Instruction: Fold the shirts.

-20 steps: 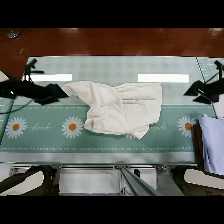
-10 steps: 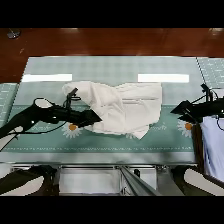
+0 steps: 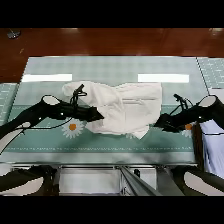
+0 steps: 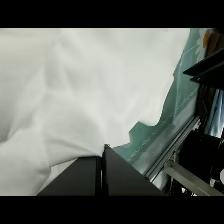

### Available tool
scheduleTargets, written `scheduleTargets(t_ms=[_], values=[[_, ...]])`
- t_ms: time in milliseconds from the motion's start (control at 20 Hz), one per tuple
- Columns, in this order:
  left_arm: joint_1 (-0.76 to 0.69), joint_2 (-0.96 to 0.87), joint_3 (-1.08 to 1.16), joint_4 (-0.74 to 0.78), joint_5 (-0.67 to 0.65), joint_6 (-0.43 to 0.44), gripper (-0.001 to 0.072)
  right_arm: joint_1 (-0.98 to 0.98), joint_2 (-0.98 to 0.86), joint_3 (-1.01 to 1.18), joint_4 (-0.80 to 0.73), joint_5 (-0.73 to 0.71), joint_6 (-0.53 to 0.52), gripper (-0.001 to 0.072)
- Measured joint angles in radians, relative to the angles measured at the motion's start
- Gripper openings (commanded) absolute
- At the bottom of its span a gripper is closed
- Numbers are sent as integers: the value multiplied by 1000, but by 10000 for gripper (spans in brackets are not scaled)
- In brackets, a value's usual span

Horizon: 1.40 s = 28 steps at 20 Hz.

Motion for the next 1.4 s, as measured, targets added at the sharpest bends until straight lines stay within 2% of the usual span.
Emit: scheduleTargets(t_ms=[550,600,650,700,800,900,1050,1200,1400], values=[[106,-2,139,-4,-23,9,18,268,-72,-5,127,-126,72,601],[113,-2,142,-4,-27,9,18,286,-81,-4,142,-138,75,487],[118,-2,143,-4,-28,9,18,302,-88,-4,147,-159,74,307],[122,-2,145,-4,-31,9,18,314,-93,-5,146,-181,73,35],[128,-1,146,-5,-35,9,18,329,-98,-2,173,-207,67,23],[142,8,151,-10,-42,8,18,336,-100,27,179,-175,47,23],[193,53,206,-35,-64,8,18,324,-78,164,112,-101,42,21],[264,128,357,-53,-81,8,18,275,-27,431,36,-49,71,22],[365,241,680,-62,-85,-3,17,206,31,927,-11,12,96,22]])
